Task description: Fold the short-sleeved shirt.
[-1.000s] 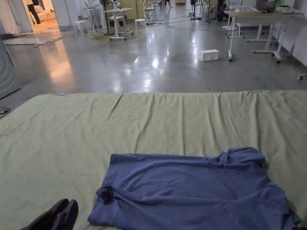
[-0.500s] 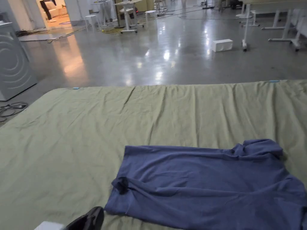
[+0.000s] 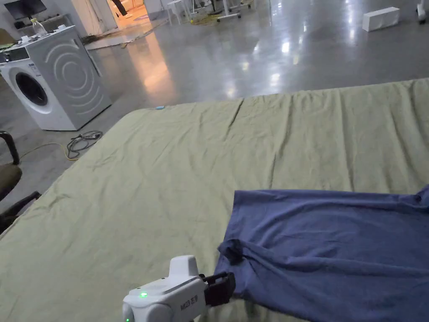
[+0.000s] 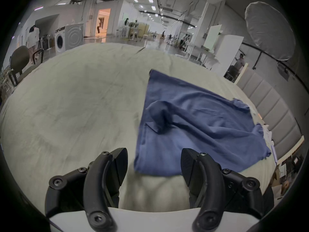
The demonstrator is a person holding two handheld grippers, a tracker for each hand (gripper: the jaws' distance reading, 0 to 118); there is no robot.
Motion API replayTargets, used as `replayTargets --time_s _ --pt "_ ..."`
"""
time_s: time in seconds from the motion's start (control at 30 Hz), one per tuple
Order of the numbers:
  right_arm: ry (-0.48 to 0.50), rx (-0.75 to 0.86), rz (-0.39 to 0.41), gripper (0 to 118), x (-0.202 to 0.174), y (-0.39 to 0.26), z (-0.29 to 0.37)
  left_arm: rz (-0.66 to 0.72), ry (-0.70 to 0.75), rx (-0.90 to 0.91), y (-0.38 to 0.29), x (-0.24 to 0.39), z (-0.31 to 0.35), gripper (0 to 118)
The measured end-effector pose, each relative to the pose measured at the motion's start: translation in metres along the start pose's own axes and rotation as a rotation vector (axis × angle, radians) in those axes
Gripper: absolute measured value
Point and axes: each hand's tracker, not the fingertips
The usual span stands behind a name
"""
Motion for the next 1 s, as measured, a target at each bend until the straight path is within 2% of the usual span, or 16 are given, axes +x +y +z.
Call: replayTargets --time_s 0.07,0.1,0.13,0.23,0.33,0.4,0.47,0.5,0.53,0.6,0.7,0.77,0.87,0.9,0.93,1.0 --pt "-0.013 -0.009 0.0 0 0.001 -0.002 0.002 0.014 0.014 -0.018 0.002 -0.001 -0.013 65" --pt "-0.016 -0.016 -0.004 0 0.003 -0.003 0.001 0.011 0.013 -0.022 0.001 0.001 -0.016 58" --pt "-0.021 -0.025 -0.01 0 0.004 -0.004 0.0 -0.006 0.012 -0.042 0.0 0.006 -0.022 43" --pt "-0.028 -0.047 -0.017 0 0.008 -0.009 -0.005 -0.239 0.159 -0.071 -0.01 0.034 -0.029 20" --pt "-0.029 -0.058 -0.029 0 0.012 -0.011 -0.01 -0.277 0.174 -0.115 -0.005 0.047 -0.037 10" --pt "-0.032 -0.065 -0.05 4 0.016 -0.01 -0.018 -0.267 0.164 -0.123 -0.004 0.048 -0.042 10" --pt "-0.037 -0.076 -0.094 52 0.03 -0.016 -0.033 -0.283 0.165 -0.142 -0.003 0.048 -0.046 10" --pt "-0.037 -0.092 -0.133 52 0.038 -0.019 -0.046 -0.302 0.166 -0.151 -0.003 0.048 -0.044 10" --pt "-0.029 -0.149 -0.212 60 0.048 -0.026 -0.065 -0.319 0.167 -0.164 -0.001 0.05 -0.045 10" --pt "-0.065 -0.214 -0.291 77 0.068 -0.033 -0.099 -0.321 0.169 -0.205 0.008 0.052 -0.046 10" --pt "-0.166 -0.219 -0.327 74 0.085 -0.035 -0.143 -0.318 0.165 -0.246 0.014 0.059 -0.042 10" --pt "-0.23 -0.225 -0.289 74 0.091 -0.034 -0.169 -0.324 0.164 -0.254 0.013 0.06 -0.041 10" --pt "-0.222 -0.277 -0.292 74 0.096 -0.036 -0.206 -0.33 0.161 -0.246 0.01 0.061 -0.038 10" --pt "-0.21 -0.3 -0.294 69 0.095 -0.038 -0.212 -0.329 0.158 -0.241 0.01 0.059 -0.038 10" --pt "-0.236 -0.292 -0.258 61 0.091 -0.038 -0.212 -0.323 0.152 -0.235 0.009 0.058 -0.037 10" --pt "-0.221 -0.247 -0.16 35 0.084 -0.034 -0.204 -0.301 0.14 -0.222 0.008 0.055 -0.033 10"
